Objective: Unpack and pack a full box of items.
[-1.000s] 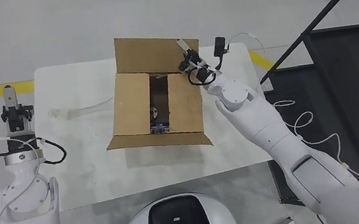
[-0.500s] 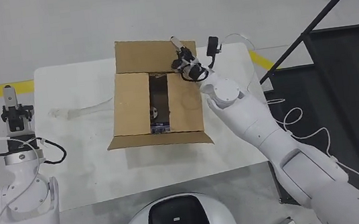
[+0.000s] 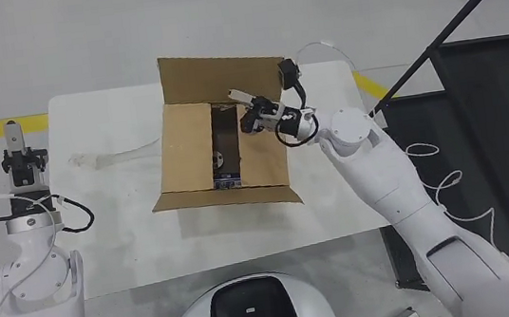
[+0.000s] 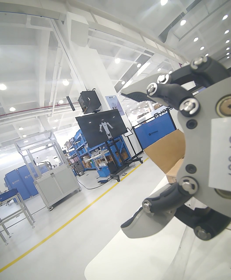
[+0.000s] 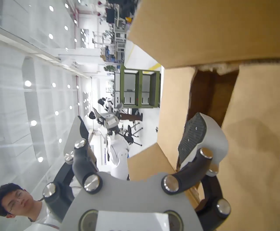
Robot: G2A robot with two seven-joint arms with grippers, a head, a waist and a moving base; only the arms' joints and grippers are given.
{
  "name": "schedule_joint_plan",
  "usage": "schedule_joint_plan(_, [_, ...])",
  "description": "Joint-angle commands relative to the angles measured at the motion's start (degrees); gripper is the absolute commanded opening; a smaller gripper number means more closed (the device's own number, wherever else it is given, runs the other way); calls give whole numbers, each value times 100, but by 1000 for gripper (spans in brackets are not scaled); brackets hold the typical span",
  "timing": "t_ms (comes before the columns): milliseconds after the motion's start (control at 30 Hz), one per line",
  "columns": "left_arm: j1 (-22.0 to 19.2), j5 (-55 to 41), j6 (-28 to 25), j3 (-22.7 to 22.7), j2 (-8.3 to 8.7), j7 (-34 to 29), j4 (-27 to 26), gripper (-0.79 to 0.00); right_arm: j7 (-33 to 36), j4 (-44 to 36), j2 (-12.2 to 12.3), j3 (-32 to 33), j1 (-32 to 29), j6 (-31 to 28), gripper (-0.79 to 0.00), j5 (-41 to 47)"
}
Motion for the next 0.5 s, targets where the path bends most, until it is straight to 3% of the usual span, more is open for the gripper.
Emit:
schedule_joint_plan(0, [0,0,0,0,0,0,0,0,30,-233,17,-62,-115,278,0,-205])
schedule_joint_plan(467, [0,0,0,0,0,0,0,0,-125,-325,-25,-242,-164,330,0,-243])
